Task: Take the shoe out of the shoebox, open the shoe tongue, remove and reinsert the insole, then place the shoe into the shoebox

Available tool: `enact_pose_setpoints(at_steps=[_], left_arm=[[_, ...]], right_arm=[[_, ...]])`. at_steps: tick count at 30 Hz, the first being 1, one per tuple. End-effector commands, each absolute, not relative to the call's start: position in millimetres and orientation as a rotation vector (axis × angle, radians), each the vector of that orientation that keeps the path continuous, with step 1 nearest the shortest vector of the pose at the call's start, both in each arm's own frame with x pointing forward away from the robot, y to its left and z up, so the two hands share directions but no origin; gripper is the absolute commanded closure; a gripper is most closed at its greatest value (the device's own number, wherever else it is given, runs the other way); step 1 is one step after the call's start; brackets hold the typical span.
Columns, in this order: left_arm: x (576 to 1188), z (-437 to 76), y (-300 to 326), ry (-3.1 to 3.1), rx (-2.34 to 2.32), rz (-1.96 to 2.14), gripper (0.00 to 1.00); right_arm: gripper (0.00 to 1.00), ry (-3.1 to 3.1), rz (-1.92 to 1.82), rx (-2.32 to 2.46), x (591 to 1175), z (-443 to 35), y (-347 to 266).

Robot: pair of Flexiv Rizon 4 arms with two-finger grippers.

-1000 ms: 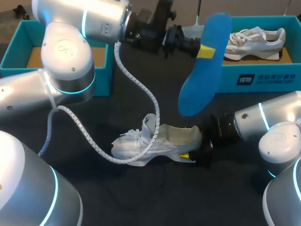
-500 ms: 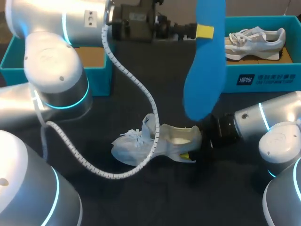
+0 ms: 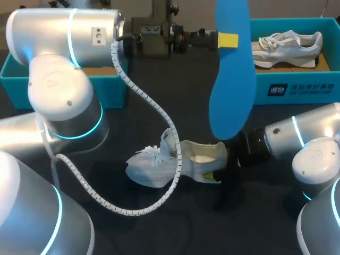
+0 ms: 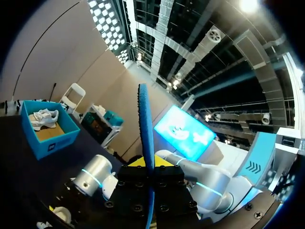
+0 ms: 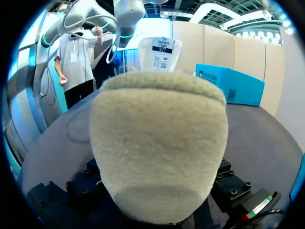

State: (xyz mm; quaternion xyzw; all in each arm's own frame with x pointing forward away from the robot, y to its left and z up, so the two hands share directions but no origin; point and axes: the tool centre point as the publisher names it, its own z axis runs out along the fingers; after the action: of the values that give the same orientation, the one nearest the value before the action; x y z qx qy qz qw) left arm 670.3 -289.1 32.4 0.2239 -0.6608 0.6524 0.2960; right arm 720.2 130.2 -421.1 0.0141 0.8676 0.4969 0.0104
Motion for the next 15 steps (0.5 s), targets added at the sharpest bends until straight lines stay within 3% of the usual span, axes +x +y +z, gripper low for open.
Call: enact_pose_setpoints(at_steps=[1,15], left_arm=[[659,46,-274,-1.744,0.650,1.647,1.00],[634,77,-246,-1.642,0.751,1.546,1.00]], right_arm=[[1.00,2.712,1.542,0.045,719,-422,132],[1.00,2.712,1.542,0.045,719,-422,132]])
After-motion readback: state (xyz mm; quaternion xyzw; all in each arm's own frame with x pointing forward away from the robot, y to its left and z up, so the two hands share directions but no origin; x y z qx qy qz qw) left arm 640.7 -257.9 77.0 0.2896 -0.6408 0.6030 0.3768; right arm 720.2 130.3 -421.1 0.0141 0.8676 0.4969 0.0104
